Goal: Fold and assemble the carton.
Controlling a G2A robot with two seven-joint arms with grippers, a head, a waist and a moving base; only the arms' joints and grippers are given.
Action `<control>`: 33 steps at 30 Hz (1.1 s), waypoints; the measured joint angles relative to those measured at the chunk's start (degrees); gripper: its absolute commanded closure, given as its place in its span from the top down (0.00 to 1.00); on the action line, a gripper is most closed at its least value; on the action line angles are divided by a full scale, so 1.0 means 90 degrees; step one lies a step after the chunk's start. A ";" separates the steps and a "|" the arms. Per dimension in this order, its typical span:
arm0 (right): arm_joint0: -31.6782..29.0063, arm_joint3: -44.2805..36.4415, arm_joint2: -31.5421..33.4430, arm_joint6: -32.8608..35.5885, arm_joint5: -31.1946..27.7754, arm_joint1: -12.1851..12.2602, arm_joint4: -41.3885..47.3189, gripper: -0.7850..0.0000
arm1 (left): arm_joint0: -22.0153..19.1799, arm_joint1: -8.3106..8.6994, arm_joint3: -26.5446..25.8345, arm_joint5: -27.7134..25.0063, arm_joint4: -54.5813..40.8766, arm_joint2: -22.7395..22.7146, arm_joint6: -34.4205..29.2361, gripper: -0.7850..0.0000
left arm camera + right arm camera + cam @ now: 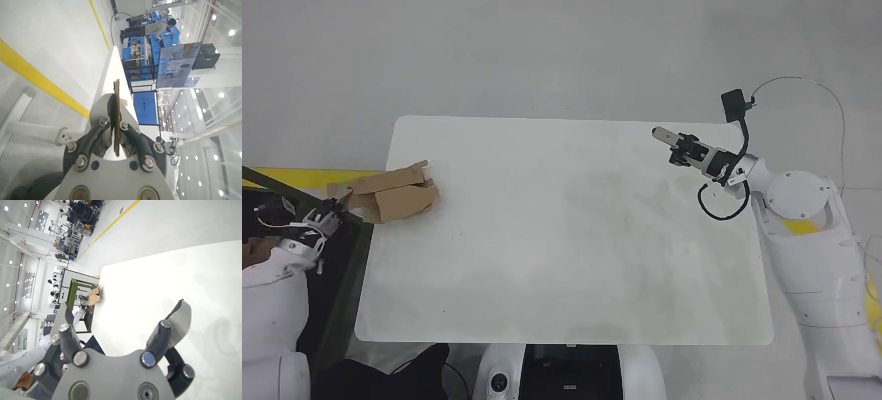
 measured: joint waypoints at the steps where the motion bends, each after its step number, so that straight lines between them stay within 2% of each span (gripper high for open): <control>1: 0.0000 0.0000 0.0000 0.0000 0.0000 0.0000 0.0000 1.00 | -0.0026 0.0013 -0.0105 -0.0021 0.0002 -0.0014 -0.0031 0.00; 6: 0.0000 0.0000 0.0000 0.0000 0.0000 0.0000 0.0000 1.00 | -0.0182 0.0015 -0.0846 0.0067 -0.0075 0.0038 -0.0288 0.00; 11: 0.0000 0.0000 0.0000 0.0000 0.0000 0.0000 0.0000 1.00 | -0.0249 -0.0106 -0.1760 0.0414 -0.0290 0.0344 -0.0390 0.00; 20: 0.0000 0.0000 0.0000 0.0000 0.0000 0.0000 0.0000 1.00 | -0.0343 -0.0376 -0.3221 0.1189 -0.0200 0.1235 0.0155 0.00; 33: 0.0000 0.0000 0.0000 0.0000 0.0000 0.0000 0.0000 1.00 | -0.0422 -0.0754 -0.4271 0.1605 0.0190 0.2645 0.0694 0.00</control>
